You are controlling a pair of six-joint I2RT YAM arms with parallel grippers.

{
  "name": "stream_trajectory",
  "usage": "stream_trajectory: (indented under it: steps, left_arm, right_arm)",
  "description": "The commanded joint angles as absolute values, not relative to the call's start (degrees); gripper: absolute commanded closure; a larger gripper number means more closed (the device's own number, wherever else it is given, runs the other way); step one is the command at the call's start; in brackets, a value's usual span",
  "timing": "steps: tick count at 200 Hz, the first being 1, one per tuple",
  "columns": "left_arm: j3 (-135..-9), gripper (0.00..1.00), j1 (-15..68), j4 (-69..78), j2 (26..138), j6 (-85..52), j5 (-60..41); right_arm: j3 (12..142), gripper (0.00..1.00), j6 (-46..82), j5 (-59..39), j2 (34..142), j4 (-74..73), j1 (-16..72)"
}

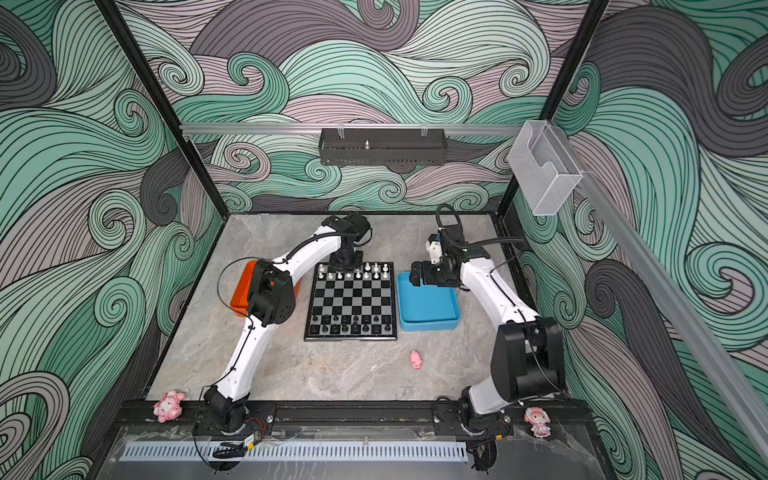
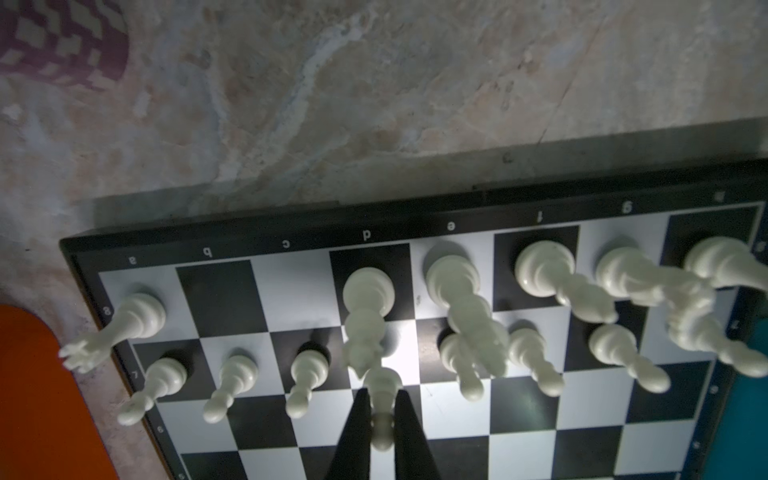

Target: Set up the chess pieces on the board

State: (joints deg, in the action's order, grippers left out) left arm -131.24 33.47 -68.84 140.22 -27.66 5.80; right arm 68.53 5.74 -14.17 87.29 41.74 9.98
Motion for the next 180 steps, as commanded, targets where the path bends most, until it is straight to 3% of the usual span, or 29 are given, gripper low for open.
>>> stream_trajectory:
  steps: [1, 180]
  left_arm:
    - [-132.78, 0.88, 33.66, -68.99, 141.6, -28.56, 7.05]
    - [-132.15, 0.88, 33.63, -68.55, 142.25, -29.2, 8.16]
  right_arm:
    - [68.01, 0.01, 5.1, -15.03, 87.76, 41.32, 9.52]
    - [67.85, 0.01, 5.1, -15.22, 87.93, 41.33, 9.27]
